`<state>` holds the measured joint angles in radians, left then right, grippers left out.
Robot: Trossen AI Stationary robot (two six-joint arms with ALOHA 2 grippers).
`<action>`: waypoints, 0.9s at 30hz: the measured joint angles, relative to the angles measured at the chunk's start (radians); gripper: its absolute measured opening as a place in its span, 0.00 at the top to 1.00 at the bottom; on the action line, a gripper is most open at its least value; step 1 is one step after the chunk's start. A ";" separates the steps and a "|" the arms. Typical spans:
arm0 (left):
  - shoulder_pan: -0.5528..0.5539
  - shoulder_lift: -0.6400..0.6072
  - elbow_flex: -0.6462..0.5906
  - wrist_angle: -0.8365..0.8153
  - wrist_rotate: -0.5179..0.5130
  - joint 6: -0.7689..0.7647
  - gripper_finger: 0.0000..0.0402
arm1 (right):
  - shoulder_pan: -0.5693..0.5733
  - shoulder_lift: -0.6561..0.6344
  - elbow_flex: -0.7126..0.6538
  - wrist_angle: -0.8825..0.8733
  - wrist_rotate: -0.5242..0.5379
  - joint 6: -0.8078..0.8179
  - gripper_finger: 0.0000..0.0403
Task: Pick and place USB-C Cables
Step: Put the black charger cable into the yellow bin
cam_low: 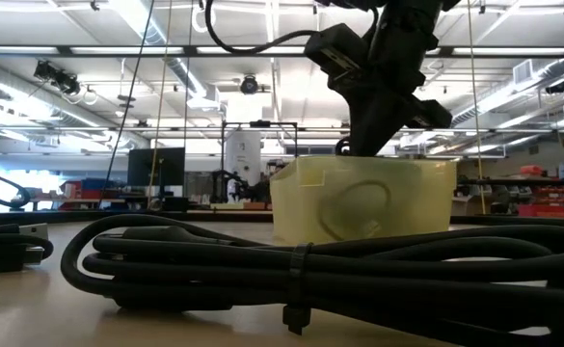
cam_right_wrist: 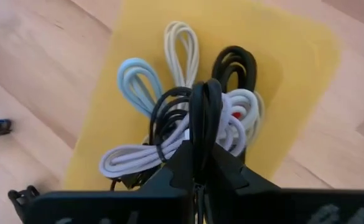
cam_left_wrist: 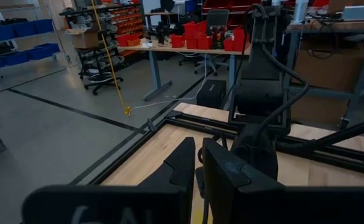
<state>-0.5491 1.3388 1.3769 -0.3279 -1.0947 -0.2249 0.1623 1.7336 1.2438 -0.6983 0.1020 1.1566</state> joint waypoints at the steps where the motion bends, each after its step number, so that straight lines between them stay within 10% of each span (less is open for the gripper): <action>1: 0.000 0.000 0.000 0.000 0.000 0.000 0.90 | 0.000 0.000 0.000 0.008 0.000 -0.007 0.91; 27: 0.000 0.000 0.001 -0.067 0.000 -0.073 0.90 | -0.028 -0.175 0.000 0.198 -0.020 -0.186 0.72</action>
<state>-0.5493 1.3388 1.3778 -0.3953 -1.0947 -0.2983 0.1345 1.5583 1.2438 -0.5004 0.0821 0.9702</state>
